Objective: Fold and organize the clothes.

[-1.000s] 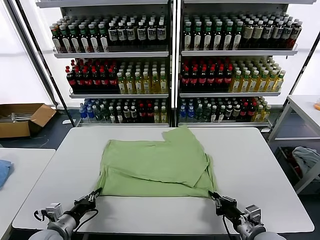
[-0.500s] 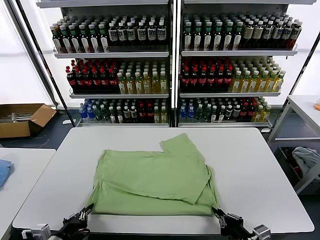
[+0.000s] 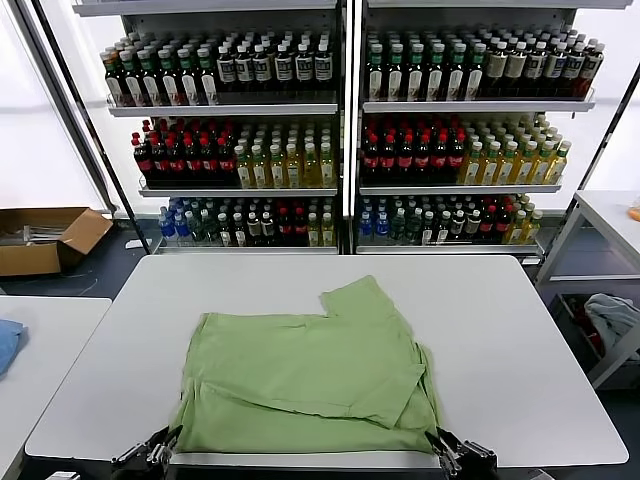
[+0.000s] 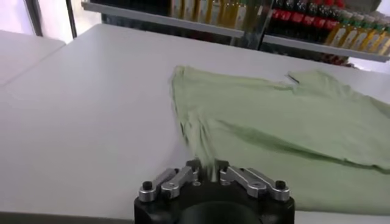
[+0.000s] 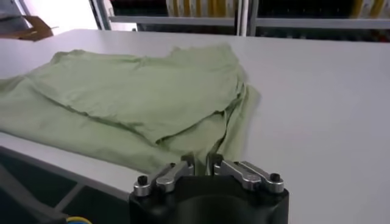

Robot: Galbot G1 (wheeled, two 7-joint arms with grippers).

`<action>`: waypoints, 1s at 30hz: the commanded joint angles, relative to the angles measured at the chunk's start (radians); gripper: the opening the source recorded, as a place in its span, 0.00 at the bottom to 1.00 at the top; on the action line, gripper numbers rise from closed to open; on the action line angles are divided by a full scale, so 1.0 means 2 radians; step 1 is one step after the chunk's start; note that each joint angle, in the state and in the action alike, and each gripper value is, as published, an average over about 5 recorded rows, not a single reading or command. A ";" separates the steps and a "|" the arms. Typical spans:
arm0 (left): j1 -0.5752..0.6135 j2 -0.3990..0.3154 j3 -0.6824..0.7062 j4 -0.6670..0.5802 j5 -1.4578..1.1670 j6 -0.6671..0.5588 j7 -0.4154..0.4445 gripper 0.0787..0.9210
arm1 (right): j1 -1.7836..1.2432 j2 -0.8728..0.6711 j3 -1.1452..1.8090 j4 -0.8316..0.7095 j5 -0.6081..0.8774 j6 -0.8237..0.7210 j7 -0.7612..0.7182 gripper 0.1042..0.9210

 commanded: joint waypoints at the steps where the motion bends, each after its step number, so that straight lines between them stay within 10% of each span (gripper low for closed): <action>1: -0.008 0.019 -0.049 -0.019 -0.021 0.003 0.000 0.30 | 0.081 -0.038 0.025 -0.003 0.086 0.014 -0.001 0.37; 15: -0.269 0.179 0.072 0.187 -0.072 -0.002 0.013 0.79 | 0.536 -0.083 -0.201 -0.342 0.092 -0.021 -0.050 0.84; 30: -0.511 0.185 0.252 0.405 -0.059 -0.017 0.019 0.88 | 0.725 0.013 -0.323 -0.576 0.038 -0.022 -0.080 0.88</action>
